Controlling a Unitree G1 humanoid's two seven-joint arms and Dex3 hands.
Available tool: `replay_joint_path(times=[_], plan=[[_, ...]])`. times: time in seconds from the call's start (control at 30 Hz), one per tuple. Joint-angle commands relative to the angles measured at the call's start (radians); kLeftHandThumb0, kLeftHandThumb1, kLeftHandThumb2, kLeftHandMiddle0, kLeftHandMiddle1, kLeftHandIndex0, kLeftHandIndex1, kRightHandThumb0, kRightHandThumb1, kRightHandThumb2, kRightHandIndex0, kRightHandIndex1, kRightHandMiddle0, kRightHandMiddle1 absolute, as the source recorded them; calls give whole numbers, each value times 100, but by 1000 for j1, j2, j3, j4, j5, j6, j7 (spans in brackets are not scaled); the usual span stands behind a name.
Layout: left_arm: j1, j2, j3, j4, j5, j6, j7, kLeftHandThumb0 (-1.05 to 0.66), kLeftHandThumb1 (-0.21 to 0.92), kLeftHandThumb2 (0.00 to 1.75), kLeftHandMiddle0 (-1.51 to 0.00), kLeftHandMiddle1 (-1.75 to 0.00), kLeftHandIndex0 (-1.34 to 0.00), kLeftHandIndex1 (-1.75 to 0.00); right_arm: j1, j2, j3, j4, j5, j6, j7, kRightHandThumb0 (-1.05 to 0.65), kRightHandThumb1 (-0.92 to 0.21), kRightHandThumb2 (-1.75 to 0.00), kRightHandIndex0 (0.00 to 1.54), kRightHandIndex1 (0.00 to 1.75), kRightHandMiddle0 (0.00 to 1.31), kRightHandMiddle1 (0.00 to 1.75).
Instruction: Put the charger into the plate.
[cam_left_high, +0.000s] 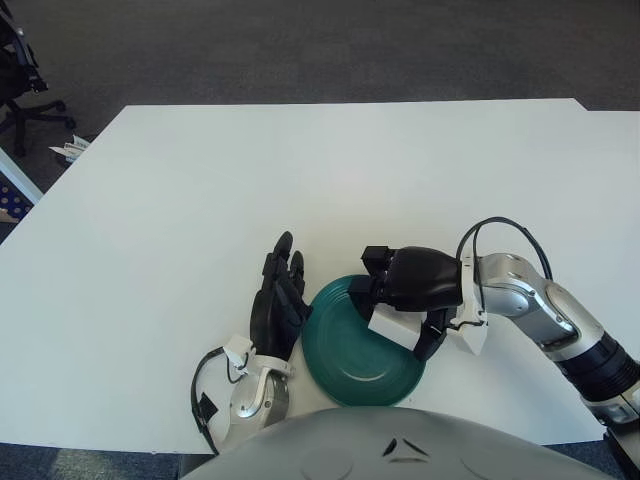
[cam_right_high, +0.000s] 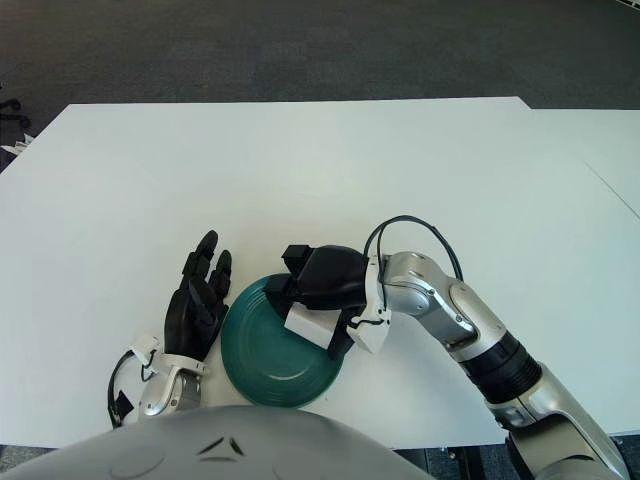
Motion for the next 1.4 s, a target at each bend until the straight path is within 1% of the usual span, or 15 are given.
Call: replay_joint_path(times=[0.0, 0.1, 0.27, 0.37, 0.67, 0.8, 0.83, 0.87, 0.9, 0.93, 1.0, 1.13, 1.23, 1.3, 1.37], plan=[[13, -48, -22, -9, -13, 20, 10, -105, 92, 99, 0, 0, 0, -17, -24, 9, 8, 27, -29, -21, -22, -43, -49, -109, 119, 175, 48, 175], [12, -46, -25, -9, -5, 18, 15, -105, 92, 99, 0, 0, 0, -16, -31, 14, 17, 42, -47, -37, -31, -43, -49, -110, 119, 175, 48, 175], [10, -42, -31, -13, 25, 14, 31, -105, 92, 100, 0, 0, 0, -13, -51, 50, 69, 114, -142, -68, -74, -43, -48, -111, 118, 175, 48, 175], [11, -43, -34, -20, 32, 18, 38, -105, 92, 100, 0, 0, 0, -13, -54, 61, 88, 154, -187, -84, -107, -43, -48, -111, 118, 175, 49, 175], [8, -37, -43, -26, 27, 29, 37, -105, 92, 100, 0, 0, 0, -15, -63, 56, 101, 184, -225, -120, -159, -43, -48, -111, 117, 175, 49, 175], [6, -35, -45, -24, 32, 32, 38, -105, 92, 100, 0, 0, 0, -15, -69, 59, 112, 201, -221, -123, -161, -42, -53, -104, 112, 175, 45, 175], [5, -35, -46, -24, 34, 32, 39, -105, 92, 100, 0, 0, 0, -15, -70, 59, 114, 205, -218, -124, -162, -41, -57, -99, 107, 175, 42, 175], [5, -34, -46, -24, 40, 32, 42, -105, 92, 100, 0, 0, 0, -15, -73, 57, 117, 208, -221, -130, -164, -40, -65, -89, 99, 175, 37, 175], [5, -33, -47, -24, 44, 31, 44, -105, 92, 100, 0, 0, 0, -15, -75, 55, 119, 211, -223, -134, -166, -53, -74, -83, 90, 175, 36, 171], [5, -33, -47, -24, 48, 33, 47, -105, 92, 100, 0, 0, 0, -15, -78, 47, 121, 206, -232, -137, -161, -57, -78, -81, 87, 175, 35, 169], [5, -33, -48, -25, 52, 35, 51, -105, 92, 100, 0, 0, 0, -15, -81, 35, 123, 196, -241, -137, -150, -73, -86, -79, 70, 175, 25, 160], [3, -36, -47, -20, 47, 30, 49, -105, 92, 99, 0, 0, 0, -16, -74, 10, 119, 154, -227, -123, -107, -84, -91, -83, 55, 175, 15, 151], [-2, -39, -45, -7, 35, 21, 37, -105, 92, 97, 0, 0, 0, -16, -71, -11, 117, 105, -200, -98, -47, -92, -92, -89, 34, 175, 6, 137], [-6, -38, -44, -3, 32, 20, 34, -105, 92, 97, 0, 0, 0, -16, -73, -15, 119, 90, -190, -85, -22, -95, -92, -92, 26, 175, 3, 128], [-7, -37, -45, -3, 32, 21, 35, -105, 92, 96, 0, 0, 0, -16, -77, -21, 112, 80, -170, -80, -9, -97, -92, -94, 22, 175, 1, 123]])
